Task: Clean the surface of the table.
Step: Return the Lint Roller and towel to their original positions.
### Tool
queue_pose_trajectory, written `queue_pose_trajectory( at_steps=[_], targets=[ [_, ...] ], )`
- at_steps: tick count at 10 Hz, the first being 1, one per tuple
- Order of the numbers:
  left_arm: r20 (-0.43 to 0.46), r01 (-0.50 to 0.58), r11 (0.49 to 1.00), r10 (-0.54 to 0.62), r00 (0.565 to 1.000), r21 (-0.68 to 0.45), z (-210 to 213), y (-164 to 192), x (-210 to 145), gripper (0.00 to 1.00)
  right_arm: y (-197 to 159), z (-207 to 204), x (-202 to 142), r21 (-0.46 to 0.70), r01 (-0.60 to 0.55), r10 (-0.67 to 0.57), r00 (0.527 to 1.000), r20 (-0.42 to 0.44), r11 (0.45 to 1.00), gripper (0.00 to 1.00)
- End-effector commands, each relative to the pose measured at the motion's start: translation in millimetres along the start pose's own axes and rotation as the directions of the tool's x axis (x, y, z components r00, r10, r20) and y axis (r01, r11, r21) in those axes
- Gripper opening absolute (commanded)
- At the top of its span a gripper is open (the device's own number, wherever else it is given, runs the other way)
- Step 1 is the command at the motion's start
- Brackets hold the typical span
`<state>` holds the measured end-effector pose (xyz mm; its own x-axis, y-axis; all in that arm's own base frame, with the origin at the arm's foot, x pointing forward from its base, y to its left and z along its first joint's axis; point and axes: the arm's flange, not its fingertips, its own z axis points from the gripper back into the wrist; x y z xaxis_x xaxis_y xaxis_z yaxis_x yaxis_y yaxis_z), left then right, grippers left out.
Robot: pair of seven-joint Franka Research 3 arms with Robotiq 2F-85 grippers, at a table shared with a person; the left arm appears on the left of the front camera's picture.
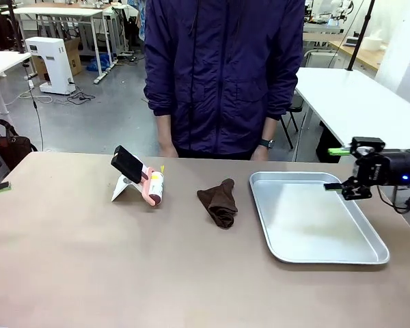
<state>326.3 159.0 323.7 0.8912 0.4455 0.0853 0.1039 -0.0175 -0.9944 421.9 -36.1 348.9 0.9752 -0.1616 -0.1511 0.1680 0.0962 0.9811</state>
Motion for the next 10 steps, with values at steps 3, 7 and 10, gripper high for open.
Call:
queue_pose_trajectory(
  at_steps=[3,7,10],
  targets=[
    [-0.018,-0.012,1.000,0.011,1.000,-0.021,-5,15,8,1.00,-10,12,3,0.041,0.009,-0.012,0.998,0.067,0.999,1.00],
    [-0.018,-0.012,1.000,0.011,1.000,-0.021,-5,15,8,1.00,-10,12,3,0.041,0.009,-0.012,0.998,0.067,0.999,1.00],
    [-0.018,-0.012,1.000,0.011,1.000,-0.021,-5,15,8,1.00,-10,12,3,0.041,0.009,-0.012,0.998,0.067,0.999,1.00]
  ],
)
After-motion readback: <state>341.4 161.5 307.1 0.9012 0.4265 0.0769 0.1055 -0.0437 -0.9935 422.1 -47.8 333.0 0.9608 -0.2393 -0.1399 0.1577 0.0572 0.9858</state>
